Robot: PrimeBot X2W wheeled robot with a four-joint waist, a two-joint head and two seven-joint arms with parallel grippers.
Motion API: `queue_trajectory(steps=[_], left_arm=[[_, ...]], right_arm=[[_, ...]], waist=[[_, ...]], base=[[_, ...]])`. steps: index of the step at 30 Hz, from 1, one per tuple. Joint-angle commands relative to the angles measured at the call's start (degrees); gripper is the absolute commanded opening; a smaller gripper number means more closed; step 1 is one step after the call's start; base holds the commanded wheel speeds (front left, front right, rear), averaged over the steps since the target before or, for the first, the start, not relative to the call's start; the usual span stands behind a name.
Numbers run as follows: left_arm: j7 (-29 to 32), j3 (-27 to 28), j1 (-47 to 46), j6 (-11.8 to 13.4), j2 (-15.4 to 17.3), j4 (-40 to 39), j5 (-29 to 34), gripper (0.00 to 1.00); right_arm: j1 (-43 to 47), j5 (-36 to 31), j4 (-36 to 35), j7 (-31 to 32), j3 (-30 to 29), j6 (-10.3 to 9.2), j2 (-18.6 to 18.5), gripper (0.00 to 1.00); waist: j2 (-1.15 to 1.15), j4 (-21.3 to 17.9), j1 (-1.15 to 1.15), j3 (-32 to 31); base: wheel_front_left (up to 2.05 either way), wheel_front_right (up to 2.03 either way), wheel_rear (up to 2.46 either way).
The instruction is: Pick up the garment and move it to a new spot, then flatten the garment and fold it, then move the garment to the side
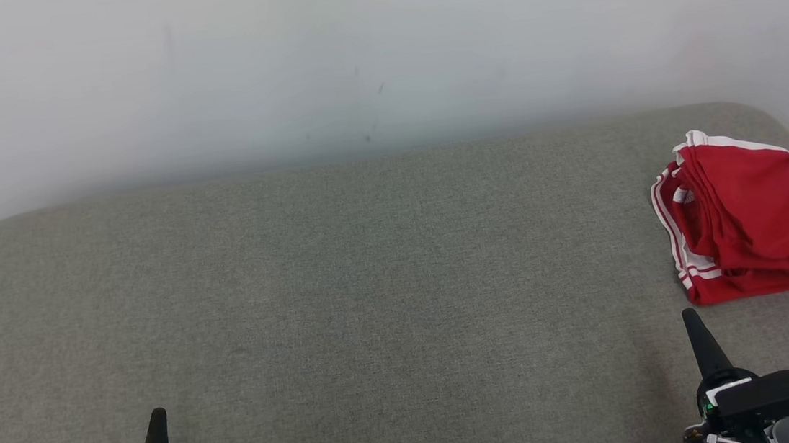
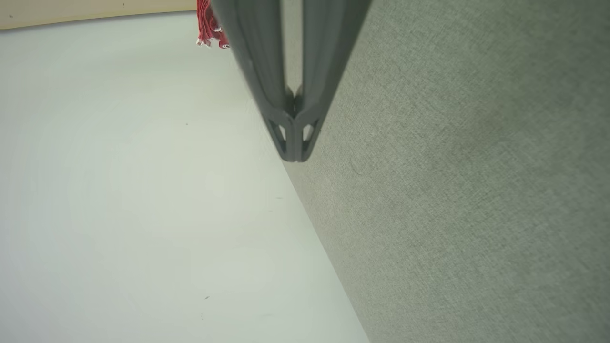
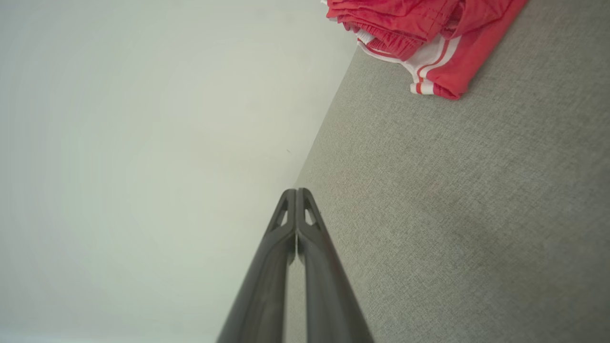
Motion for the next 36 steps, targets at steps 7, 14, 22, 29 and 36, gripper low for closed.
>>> queue_trajectory(steps=[7, 14, 22, 29, 36], left_arm=[[1.2, 0.0, -1.6, -0.5, 0.4, -0.8, -4.9, 0.00], [2.1, 0.0, -1.9, -0.6, 0.4, -0.9, -8.5, 0.00], [3.2, 0.0, -2.3, -0.7, 0.5, -1.1, -12.4, 0.00], [3.9, 0.0, -2.6, -0.8, 0.5, -1.2, -15.5, 0.00], [4.7, 0.0, -2.8, -0.9, 0.5, -1.3, -18.5, 0.00]], right_arm=[[0.0, 3.9, -1.5, 1.1, -1.2, -0.07, 0.6, 0.00], [0.3, 6.9, -2.2, 1.9, -2.0, -0.08, 1.0, 0.00], [0.4, 10.0, -2.9, 2.8, -2.9, -0.09, 1.6, 0.00], [0.6, 12.8, -3.5, 3.5, -3.5, -0.09, 2.0, 0.00], [0.8, 15.1, -4.1, 4.2, -4.2, -0.10, 2.4, 0.00]], waist=[[0.00, 0.2, 0.00, 0.2], [0.00, 0.3, 0.00, 0.4], [0.00, 0.5, 0.00, 0.6], [0.00, 0.7, 0.00, 0.8], [0.00, 0.8, 0.00, 1.1]], base=[[0.00, 0.00, 0.00], [0.00, 0.00, 0.00], [0.00, 0.00, 0.00], [0.00, 0.00, 0.00], [0.00, 0.00, 0.00]])
